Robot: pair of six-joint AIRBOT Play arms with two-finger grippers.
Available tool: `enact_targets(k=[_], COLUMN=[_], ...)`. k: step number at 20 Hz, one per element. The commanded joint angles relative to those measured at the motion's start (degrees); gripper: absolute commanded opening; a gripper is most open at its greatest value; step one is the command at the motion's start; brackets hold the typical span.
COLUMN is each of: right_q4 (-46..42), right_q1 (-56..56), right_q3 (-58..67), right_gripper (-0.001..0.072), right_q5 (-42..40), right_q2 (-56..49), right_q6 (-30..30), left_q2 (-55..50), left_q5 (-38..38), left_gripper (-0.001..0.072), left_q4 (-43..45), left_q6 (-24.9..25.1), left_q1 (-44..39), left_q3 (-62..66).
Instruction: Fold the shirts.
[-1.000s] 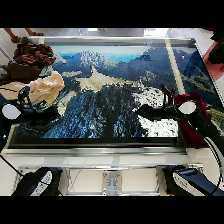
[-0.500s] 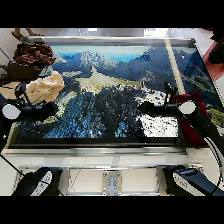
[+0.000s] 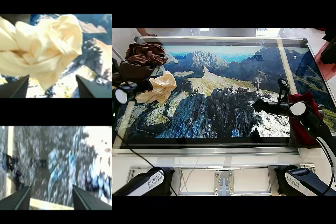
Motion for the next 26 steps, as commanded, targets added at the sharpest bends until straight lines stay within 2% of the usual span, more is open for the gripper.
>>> enact_targets(k=[1, 5, 9, 14, 15, 16, 17, 20, 24, 26], right_q4=[-1.2, -1.5, -1.6, -1.3, -1.3, -1.0, -0.6, -0.2, -3.4, -3.7], right_q1=[0.0, 0.0, 0.0, 0.0, 0.0, 0.0, 0.0, -0.1, -0.1, -0.1], right_q3=[0.0, 0.0, 0.0, 0.0, 0.0, 0.0, 0.0, 0.0, 0.0, 0.0], right_gripper=[0.0620, 0.0620, 0.0620, 0.0620, 0.0619, 0.0618, 0.0614, 0.0610, 0.0610, 0.0610], right_q5=[-2.1, -2.8, -5.0, -7.3, -7.5, -7.7, -7.8, -10.3, -17.4, -19.6], right_q2=[0.0, 0.0, 0.0, 0.0, 0.0, 0.0, 0.0, 0.0, 0.0, 0.1], right_q6=[-1.4, -1.4, -1.4, -1.2, -1.2, -1.2, -1.2, -1.2, -1.2, -1.2], left_q2=[-15.4, -30.1, -37.0, -40.1, -40.3, -40.2, -40.2, -39.7, -34.3, -29.4], left_q5=[-8.0, -18.2, -18.0, -17.1, -17.2, -17.2, -17.7, -23.1, -31.3, -34.2], left_gripper=[0.0691, 0.0692, 0.0691, 0.0680, 0.0552, 0.0161, 0.0010, 0.0008, 0.0007, 0.0006], left_q4=[0.7, 0.7, 2.4, 10.6, 11.0, 10.6, 9.6, -2.9, -30.0, -34.3], left_q6=[6.2, 9.6, 9.3, 6.1, 6.1, 6.1, 6.2, 8.1, 23.5, 26.3], left_q1=[1.4, 1.4, 1.4, 1.4, 1.4, 1.4, 1.3, 1.2, -1.7, -5.7], left_q3=[15.1, 31.1, 36.6, 36.9, 36.9, 37.0, 37.4, 43.0, 54.0, 58.5])
